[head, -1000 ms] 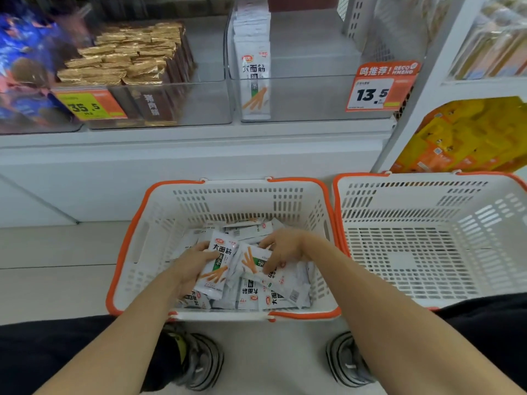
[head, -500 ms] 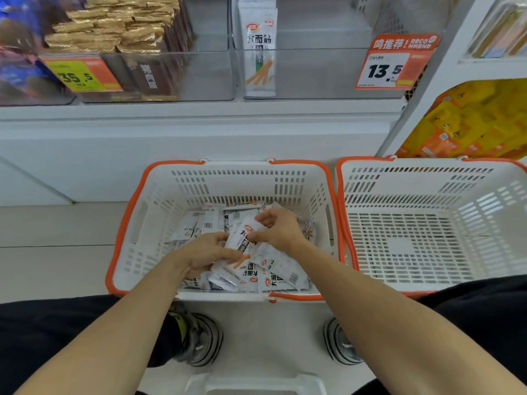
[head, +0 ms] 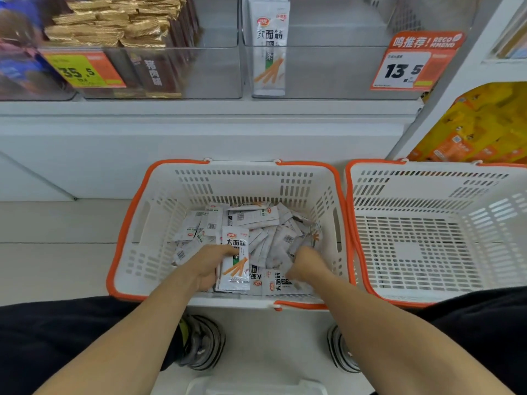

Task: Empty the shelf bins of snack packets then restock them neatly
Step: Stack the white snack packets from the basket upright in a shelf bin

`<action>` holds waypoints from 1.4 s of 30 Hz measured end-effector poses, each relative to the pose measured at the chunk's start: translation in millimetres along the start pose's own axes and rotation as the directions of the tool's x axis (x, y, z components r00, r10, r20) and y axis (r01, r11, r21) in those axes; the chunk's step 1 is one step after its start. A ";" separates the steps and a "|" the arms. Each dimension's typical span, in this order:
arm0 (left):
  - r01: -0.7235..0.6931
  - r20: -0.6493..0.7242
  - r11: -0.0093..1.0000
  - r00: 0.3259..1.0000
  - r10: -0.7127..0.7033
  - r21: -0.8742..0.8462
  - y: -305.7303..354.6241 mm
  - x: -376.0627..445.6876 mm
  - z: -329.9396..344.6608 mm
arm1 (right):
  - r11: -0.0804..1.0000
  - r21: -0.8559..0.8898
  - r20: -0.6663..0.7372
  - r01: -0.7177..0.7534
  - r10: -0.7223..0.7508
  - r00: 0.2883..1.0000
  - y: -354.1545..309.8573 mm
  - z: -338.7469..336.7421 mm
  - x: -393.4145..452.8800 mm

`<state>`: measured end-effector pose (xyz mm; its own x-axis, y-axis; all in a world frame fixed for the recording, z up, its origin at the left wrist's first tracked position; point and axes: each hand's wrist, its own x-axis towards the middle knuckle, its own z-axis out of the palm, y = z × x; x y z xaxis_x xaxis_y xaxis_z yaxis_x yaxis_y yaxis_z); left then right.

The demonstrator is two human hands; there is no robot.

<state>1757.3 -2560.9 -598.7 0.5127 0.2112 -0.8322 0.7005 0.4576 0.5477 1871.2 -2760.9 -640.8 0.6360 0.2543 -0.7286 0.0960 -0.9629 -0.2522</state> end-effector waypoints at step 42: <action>-0.204 0.147 0.970 0.964 0.223 -0.135 2.5 0.6 12.0 | 0.746 0.647 0.262 0.155 -0.408 0.875 -44.6 -65.7 -19.1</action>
<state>1765.3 -2569.9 -596.8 0.7234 0.1789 -0.6669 0.5075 0.5172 0.6892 1905.1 -2728.8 -573.8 0.3166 0.6391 -0.7010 -0.3256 -0.6209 -0.7131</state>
